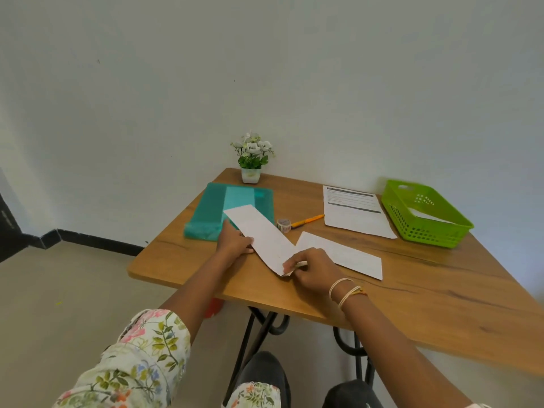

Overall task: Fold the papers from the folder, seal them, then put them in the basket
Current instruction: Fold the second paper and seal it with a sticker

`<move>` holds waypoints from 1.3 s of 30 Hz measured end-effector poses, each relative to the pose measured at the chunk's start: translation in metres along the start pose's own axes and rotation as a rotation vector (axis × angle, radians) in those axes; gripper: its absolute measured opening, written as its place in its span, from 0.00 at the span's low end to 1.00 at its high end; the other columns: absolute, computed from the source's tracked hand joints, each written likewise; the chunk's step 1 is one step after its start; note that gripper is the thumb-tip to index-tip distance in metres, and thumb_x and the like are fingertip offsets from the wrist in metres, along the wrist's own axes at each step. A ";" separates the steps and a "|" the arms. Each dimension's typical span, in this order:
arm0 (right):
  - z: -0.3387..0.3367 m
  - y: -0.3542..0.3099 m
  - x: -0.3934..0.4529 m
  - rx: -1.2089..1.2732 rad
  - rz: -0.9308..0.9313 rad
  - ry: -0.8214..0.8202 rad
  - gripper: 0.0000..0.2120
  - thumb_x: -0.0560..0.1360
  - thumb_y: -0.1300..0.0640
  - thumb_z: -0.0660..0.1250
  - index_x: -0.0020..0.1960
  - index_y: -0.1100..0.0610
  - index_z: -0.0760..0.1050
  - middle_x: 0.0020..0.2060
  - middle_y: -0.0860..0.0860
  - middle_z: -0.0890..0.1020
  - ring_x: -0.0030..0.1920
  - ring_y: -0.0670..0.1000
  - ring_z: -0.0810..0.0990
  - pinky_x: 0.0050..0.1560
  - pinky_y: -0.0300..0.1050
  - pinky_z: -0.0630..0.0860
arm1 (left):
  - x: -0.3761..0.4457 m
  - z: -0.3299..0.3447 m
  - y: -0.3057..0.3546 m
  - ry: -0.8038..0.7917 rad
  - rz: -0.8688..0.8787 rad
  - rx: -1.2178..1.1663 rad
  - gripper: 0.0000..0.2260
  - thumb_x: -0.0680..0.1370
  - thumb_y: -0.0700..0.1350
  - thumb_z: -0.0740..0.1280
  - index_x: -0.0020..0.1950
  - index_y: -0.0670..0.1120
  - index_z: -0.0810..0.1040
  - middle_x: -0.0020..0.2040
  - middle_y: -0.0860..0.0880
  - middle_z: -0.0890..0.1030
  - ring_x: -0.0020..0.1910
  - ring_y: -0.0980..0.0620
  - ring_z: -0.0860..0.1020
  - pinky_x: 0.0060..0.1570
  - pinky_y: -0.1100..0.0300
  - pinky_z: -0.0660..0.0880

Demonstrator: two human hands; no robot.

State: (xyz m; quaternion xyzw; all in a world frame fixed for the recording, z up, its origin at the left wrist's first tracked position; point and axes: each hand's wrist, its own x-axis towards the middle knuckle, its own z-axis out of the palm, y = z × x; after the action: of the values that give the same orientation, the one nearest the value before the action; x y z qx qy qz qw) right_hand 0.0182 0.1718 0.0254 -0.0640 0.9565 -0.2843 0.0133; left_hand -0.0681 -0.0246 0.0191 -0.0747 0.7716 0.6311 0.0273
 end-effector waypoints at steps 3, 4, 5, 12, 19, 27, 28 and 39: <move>0.006 0.002 -0.005 0.033 -0.019 -0.012 0.13 0.74 0.64 0.65 0.50 0.49 0.84 0.57 0.45 0.82 0.61 0.44 0.74 0.64 0.38 0.66 | 0.005 0.005 -0.002 0.077 0.117 0.258 0.38 0.74 0.35 0.70 0.78 0.44 0.52 0.67 0.42 0.73 0.62 0.44 0.76 0.57 0.53 0.76; 0.007 0.002 -0.005 0.047 -0.031 -0.013 0.14 0.74 0.64 0.64 0.50 0.50 0.84 0.57 0.45 0.82 0.61 0.44 0.75 0.66 0.40 0.65 | 0.007 0.007 -0.004 0.101 0.159 0.335 0.36 0.75 0.36 0.70 0.78 0.44 0.53 0.69 0.42 0.71 0.66 0.44 0.73 0.60 0.53 0.73; 0.007 0.002 -0.005 0.061 -0.040 -0.018 0.15 0.73 0.65 0.64 0.49 0.50 0.84 0.57 0.45 0.82 0.61 0.44 0.76 0.68 0.41 0.64 | 0.009 0.007 -0.005 0.118 0.194 0.405 0.34 0.76 0.37 0.70 0.77 0.44 0.56 0.70 0.42 0.69 0.67 0.44 0.71 0.62 0.54 0.72; -0.010 0.013 0.003 0.262 0.117 0.285 0.15 0.72 0.67 0.62 0.49 0.54 0.83 0.52 0.51 0.83 0.52 0.47 0.77 0.59 0.42 0.75 | -0.004 0.020 -0.020 0.254 0.426 0.785 0.19 0.78 0.48 0.65 0.68 0.46 0.71 0.68 0.40 0.66 0.66 0.43 0.66 0.62 0.50 0.69; -0.067 0.048 0.032 -0.268 0.490 0.048 0.42 0.64 0.39 0.75 0.71 0.54 0.64 0.66 0.58 0.69 0.65 0.59 0.71 0.62 0.53 0.73 | -0.027 0.041 -0.026 -0.117 0.684 0.829 0.24 0.75 0.61 0.65 0.68 0.54 0.72 0.75 0.50 0.62 0.75 0.52 0.57 0.74 0.46 0.50; -0.083 0.061 0.034 -0.288 0.583 -0.191 0.45 0.64 0.36 0.74 0.72 0.57 0.63 0.70 0.56 0.70 0.67 0.57 0.70 0.64 0.50 0.71 | -0.036 0.041 -0.020 -0.288 0.587 0.979 0.33 0.72 0.68 0.65 0.73 0.55 0.67 0.76 0.50 0.62 0.74 0.49 0.60 0.72 0.48 0.57; -0.084 0.061 0.033 -0.281 0.585 -0.187 0.45 0.65 0.36 0.73 0.73 0.57 0.62 0.70 0.55 0.69 0.67 0.57 0.69 0.65 0.51 0.70 | -0.035 0.041 -0.020 -0.287 0.585 0.977 0.33 0.71 0.68 0.65 0.73 0.56 0.67 0.76 0.50 0.63 0.73 0.49 0.61 0.72 0.48 0.57; -0.076 0.063 0.009 -0.083 0.531 -0.021 0.37 0.66 0.40 0.75 0.69 0.54 0.67 0.64 0.55 0.75 0.56 0.55 0.75 0.46 0.43 0.69 | -0.040 0.040 -0.022 -0.251 0.663 0.788 0.23 0.72 0.57 0.70 0.64 0.51 0.78 0.66 0.51 0.77 0.65 0.52 0.73 0.63 0.56 0.69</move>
State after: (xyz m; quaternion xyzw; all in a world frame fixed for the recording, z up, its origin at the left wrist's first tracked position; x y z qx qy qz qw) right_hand -0.0030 0.2640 0.0551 0.1858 0.9505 -0.2305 0.0947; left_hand -0.0274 0.0136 -0.0054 0.2651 0.9234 0.2720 -0.0555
